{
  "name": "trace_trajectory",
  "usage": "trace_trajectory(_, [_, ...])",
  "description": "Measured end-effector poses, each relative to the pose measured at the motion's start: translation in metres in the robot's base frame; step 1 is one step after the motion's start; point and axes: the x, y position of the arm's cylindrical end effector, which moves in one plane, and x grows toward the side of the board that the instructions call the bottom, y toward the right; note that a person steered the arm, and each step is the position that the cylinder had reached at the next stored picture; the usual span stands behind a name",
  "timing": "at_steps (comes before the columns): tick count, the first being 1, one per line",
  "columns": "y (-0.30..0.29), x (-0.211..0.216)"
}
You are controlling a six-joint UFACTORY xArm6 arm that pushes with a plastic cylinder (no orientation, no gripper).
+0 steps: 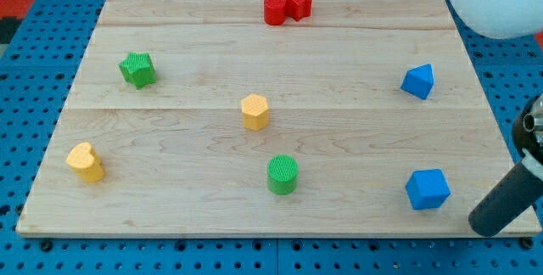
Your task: Move the blue cube bottom left to the blue triangle
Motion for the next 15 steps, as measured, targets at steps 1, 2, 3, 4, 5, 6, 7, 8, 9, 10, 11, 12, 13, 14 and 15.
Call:
trace_trajectory(1, [-0.057,-0.020])
trace_trajectory(2, [-0.016,-0.059])
trace_trajectory(3, [-0.004,-0.102])
trace_trajectory(4, [0.005,-0.115])
trace_trajectory(5, [-0.017,-0.094])
trace_trajectory(6, [-0.058,-0.114])
trace_trajectory(7, [-0.057,-0.140])
trace_trajectory(8, [-0.055,-0.152])
trace_trajectory(9, [-0.055,-0.136])
trace_trajectory(10, [-0.063,-0.136])
trace_trajectory(11, [-0.107,-0.136])
trace_trajectory(12, [-0.160,-0.135])
trace_trajectory(13, [-0.094,-0.121])
trace_trajectory(14, [-0.076,-0.074])
trace_trajectory(15, [-0.155,-0.065])
